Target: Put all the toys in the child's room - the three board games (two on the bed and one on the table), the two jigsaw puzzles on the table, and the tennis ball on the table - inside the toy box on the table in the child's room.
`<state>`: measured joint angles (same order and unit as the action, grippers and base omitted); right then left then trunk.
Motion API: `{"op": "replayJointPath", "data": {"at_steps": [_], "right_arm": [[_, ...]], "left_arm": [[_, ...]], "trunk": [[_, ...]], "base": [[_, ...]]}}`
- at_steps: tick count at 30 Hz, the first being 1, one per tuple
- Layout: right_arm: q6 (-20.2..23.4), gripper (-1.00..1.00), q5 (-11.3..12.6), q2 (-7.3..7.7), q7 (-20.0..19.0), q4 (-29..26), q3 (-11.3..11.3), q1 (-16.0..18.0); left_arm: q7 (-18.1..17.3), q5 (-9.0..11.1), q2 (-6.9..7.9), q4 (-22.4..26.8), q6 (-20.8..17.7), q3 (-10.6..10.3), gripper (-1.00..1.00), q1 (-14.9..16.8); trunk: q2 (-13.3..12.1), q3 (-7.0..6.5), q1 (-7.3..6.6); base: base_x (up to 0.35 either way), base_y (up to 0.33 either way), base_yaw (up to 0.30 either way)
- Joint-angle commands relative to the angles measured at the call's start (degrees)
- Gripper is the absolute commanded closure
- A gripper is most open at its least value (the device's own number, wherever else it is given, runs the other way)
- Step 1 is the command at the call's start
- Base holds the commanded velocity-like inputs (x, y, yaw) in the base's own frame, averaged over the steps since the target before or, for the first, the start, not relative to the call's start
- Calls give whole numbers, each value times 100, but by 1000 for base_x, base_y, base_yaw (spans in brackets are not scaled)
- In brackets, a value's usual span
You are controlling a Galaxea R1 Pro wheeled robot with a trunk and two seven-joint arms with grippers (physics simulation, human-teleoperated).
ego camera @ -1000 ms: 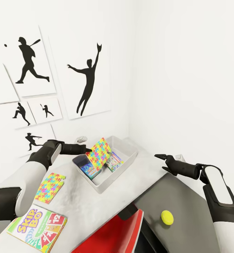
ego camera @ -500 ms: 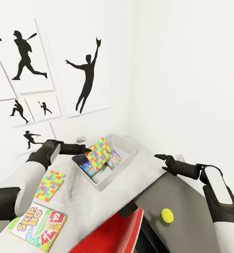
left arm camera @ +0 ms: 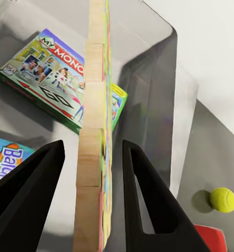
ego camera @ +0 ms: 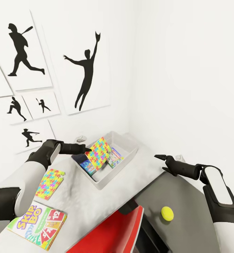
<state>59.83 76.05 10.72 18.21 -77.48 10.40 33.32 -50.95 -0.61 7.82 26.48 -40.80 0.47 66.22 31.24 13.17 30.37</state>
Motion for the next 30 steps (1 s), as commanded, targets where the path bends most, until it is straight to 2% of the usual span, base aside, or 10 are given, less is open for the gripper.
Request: {"op": "replayJointPath", "data": {"at_steps": [1,5,17,23,30], "right_arm": [[17,-100,60,0,60,-4,3,5],[17,-100,62,0,60,-4,1,4],[17,-100,68,0,60,-4,-2,0],[17,-100,60,0,60,-4,4,0],[17,-100,56,0,60,-4,-2,-1]], "left_arm": [[-20,-8,0,37,-34,2,100,5],[-20,-16,0,194,-34,-13,100,5],[-14,-27,2,226,-29,-17,100,5],[-13,-40,1,226,220,-25,100,-3],[-11,-44,0,226,268,-30,100,-12]], "trunk": [[10,20,2],[10,57,2],[10,170,2],[10,226,2],[10,292,2]], "base": [[0,0,0],[0,0,0],[0,0,0],[0,0,0],[0,0,0]]}}
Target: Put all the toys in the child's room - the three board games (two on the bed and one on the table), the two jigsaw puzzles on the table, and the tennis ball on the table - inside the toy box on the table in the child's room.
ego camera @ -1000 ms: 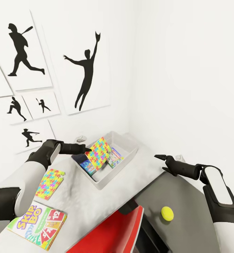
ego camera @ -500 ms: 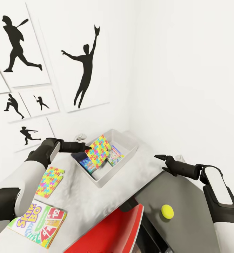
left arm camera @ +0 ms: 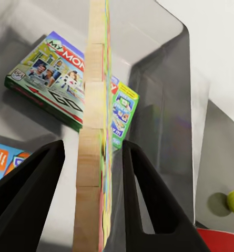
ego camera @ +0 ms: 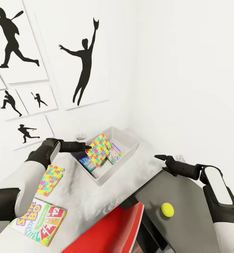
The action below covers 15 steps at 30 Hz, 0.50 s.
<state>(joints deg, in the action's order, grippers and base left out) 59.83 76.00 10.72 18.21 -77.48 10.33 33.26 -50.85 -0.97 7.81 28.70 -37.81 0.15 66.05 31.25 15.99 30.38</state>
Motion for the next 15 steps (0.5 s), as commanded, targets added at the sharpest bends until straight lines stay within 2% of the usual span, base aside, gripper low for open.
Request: {"op": "replayJointPath", "data": {"at_steps": [1,15], "right_arm": [[17,-100,58,0,60,-4,4,5],[17,-100,46,0,60,-4,4,-35]], "left_arm": [[-22,-8,1,4,-20,3,100,-3],[-30,-8,1,-1,79,3,100,-30]], "trunk": [[9,19,2],[9,150,2]], "base": [[0,0,0],[0,0,0]]}}
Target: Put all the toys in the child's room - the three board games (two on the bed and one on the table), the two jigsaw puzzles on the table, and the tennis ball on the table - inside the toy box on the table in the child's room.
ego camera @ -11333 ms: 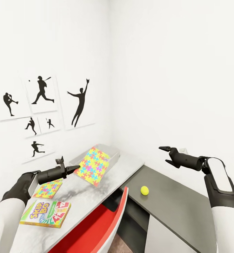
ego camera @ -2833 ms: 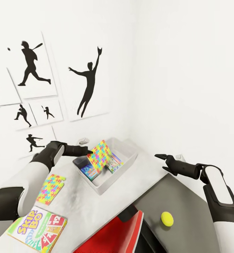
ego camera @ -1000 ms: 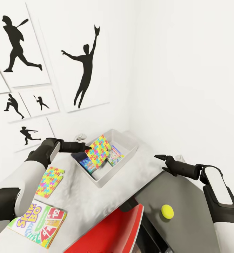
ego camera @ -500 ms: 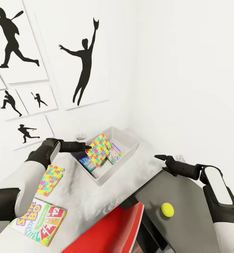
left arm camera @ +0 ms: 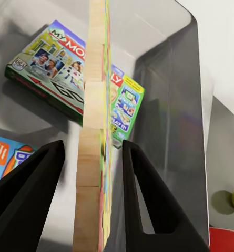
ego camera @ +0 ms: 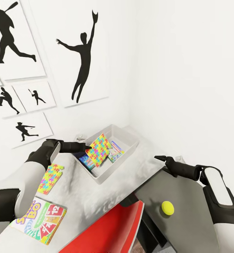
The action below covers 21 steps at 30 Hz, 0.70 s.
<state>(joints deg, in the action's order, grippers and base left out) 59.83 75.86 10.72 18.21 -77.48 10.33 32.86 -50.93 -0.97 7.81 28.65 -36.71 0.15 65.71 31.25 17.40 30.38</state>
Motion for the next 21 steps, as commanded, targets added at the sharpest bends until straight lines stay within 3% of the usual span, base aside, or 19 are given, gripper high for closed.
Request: {"op": "replayJointPath", "data": {"at_steps": [1,21], "right_arm": [[17,-100,61,0,60,-4,4,4],[17,-100,53,0,60,4,12,1]], "left_arm": [[-22,-8,1,6,-30,3,100,5],[-26,-12,1,0,151,-35,100,-12]], "trunk": [[9,19,2],[9,206,2]], "base": [[0,0,0],[0,0,0]]}}
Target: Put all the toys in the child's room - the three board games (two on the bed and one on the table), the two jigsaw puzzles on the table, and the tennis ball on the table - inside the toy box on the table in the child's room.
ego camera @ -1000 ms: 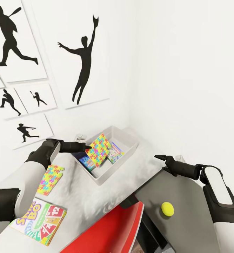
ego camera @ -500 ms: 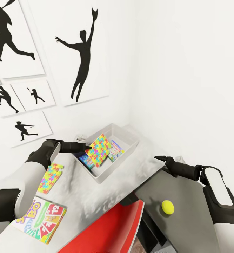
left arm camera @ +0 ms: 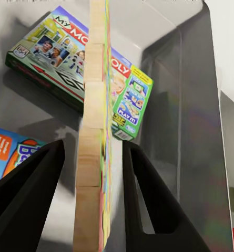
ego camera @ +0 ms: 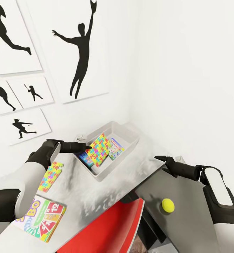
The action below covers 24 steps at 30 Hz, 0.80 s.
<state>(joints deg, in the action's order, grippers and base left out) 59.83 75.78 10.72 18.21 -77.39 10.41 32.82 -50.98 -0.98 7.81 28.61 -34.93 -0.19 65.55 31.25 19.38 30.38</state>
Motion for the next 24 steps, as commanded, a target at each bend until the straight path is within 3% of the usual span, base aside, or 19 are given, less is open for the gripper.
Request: {"op": "replayJointPath", "data": {"at_steps": [1,19,24], "right_arm": [[17,-100,60,0,60,-4,4,5],[17,-100,46,0,60,5,4,5],[17,-100,50,0,60,5,4,5]], "left_arm": [[-23,-12,2,4,2,-4,100,3],[-302,5,106,4,61,-25,100,-1],[-583,0,117,4,61,-5,100,-3]], "trunk": [[9,18,2],[9,187,2],[9,234,2]], "base": [[0,0,0],[0,0,0],[0,0,0]]}}
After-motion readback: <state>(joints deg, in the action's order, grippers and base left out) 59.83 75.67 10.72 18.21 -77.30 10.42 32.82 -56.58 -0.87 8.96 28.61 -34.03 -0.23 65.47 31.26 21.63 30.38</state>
